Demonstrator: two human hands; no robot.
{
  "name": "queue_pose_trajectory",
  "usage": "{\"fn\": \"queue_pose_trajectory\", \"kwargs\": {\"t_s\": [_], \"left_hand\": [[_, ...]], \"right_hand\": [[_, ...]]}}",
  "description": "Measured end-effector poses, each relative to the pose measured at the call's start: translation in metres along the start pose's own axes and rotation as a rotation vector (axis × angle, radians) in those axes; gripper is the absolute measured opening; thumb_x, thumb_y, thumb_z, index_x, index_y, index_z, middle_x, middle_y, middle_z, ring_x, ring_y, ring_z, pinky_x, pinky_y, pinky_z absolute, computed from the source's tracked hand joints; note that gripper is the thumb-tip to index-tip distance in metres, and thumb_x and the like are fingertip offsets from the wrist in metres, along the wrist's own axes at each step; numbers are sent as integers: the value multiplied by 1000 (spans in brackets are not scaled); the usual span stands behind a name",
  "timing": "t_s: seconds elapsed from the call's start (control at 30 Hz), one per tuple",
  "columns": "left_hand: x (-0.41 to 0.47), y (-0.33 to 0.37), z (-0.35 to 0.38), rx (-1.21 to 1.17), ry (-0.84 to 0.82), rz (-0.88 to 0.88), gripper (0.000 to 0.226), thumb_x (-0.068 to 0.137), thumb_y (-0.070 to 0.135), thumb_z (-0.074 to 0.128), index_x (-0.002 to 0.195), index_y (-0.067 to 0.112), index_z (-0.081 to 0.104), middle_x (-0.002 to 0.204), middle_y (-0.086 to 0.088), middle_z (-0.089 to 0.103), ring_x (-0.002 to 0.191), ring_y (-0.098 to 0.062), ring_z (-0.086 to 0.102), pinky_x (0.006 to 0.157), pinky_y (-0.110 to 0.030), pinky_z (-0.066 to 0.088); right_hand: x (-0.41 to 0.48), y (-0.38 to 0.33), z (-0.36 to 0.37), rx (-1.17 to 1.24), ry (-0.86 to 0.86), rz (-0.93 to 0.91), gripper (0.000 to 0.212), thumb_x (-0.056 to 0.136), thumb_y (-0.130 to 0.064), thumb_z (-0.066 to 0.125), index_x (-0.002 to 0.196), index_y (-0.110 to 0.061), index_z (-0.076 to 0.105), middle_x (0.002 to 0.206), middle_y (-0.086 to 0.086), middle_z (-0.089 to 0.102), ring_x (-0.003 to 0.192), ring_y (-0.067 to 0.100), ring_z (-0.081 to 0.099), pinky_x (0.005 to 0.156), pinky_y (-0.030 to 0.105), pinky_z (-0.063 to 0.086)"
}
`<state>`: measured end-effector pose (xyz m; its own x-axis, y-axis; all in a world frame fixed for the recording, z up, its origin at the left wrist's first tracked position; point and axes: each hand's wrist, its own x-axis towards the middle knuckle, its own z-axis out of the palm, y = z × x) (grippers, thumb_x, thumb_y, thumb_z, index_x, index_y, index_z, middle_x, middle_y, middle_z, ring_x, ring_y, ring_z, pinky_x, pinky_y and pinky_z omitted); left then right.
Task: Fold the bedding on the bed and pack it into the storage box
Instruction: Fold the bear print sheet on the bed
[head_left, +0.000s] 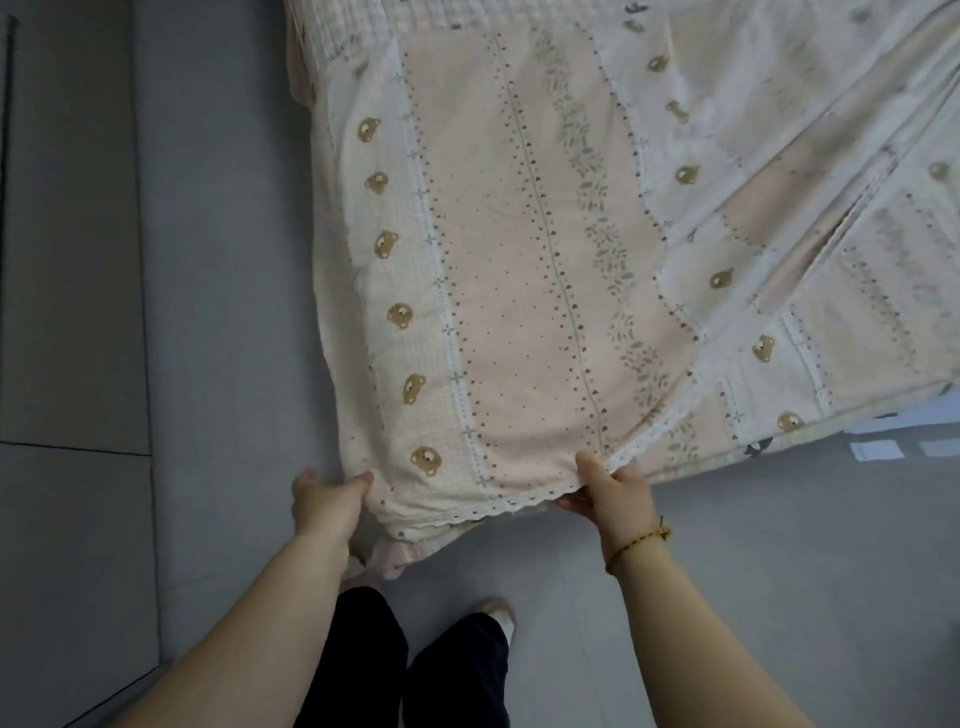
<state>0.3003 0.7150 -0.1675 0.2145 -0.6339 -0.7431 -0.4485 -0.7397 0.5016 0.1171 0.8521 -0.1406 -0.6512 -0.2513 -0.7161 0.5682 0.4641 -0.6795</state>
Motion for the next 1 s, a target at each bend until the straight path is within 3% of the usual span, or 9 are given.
{"fn": "queue_pose_trajectory", "kwargs": {"t_s": [0.1,0.3,0.43,0.5,0.57,0.63,0.77,0.87,1.0], "left_hand": [[-23,2,5,259,99,353,61,84,5,59,141,6,34,144,-18,33,131,-32,34,107,-38,28],[-69,19,55,827,-352,1194,45,76,32,42,109,13,68,125,-12,58,113,-35,56,97,-42,38],[-86,33,92,1066,-545,1262,69,82,54,13,142,27,33,155,4,12,143,-13,6,108,-19,-12],[-92,37,111,1118,-512,1325,65,84,51,20,143,26,32,155,1,13,143,-14,10,111,-21,-4],[-104,41,123,1166,-525,1296,63,76,52,32,124,20,58,137,-11,48,129,-26,40,108,-26,26],[-106,36,142,1127,-441,1352,57,71,49,36,108,20,67,115,-8,65,110,-22,47,93,-31,45],[-131,52,213,997,-162,1394,48,72,42,44,113,19,54,110,-8,67,104,-27,59,94,-35,32],[-159,84,282,879,-29,1301,37,61,24,81,96,13,71,101,-10,69,92,-31,66,84,-41,49],[-181,118,337,847,49,1190,30,51,7,87,78,11,76,86,-4,71,74,-28,67,62,-36,53]], "right_hand": [[1,-1,-1,18,18,11,25,91,-10,54,69,-8,41,65,6,41,49,19,55,52,23,55],[18,-32,-21,24,200,-52,40,84,1,51,58,-17,27,58,3,28,55,19,32,49,27,38],[33,-72,-44,147,203,-56,26,85,4,49,67,-13,42,58,3,37,53,18,38,53,28,41],[42,-93,-56,251,164,-35,16,88,3,47,83,-12,47,61,4,38,48,15,42,51,26,44],[53,-109,-67,349,115,4,14,92,0,45,92,-15,45,60,2,33,39,11,38,45,24,42],[68,-119,-77,350,59,49,13,94,-7,47,83,-13,46,59,3,34,37,11,39,42,22,44],[123,-153,-113,299,-11,105,8,94,-15,50,89,-10,46,55,4,39,46,17,40,39,21,44],[167,-199,-148,190,-62,78,16,93,-12,51,78,-9,49,56,6,54,51,17,53,42,24,51],[209,-249,-190,86,-83,47,10,94,-11,49,89,-3,51,67,9,54,52,20,56,35,24,50]]}}
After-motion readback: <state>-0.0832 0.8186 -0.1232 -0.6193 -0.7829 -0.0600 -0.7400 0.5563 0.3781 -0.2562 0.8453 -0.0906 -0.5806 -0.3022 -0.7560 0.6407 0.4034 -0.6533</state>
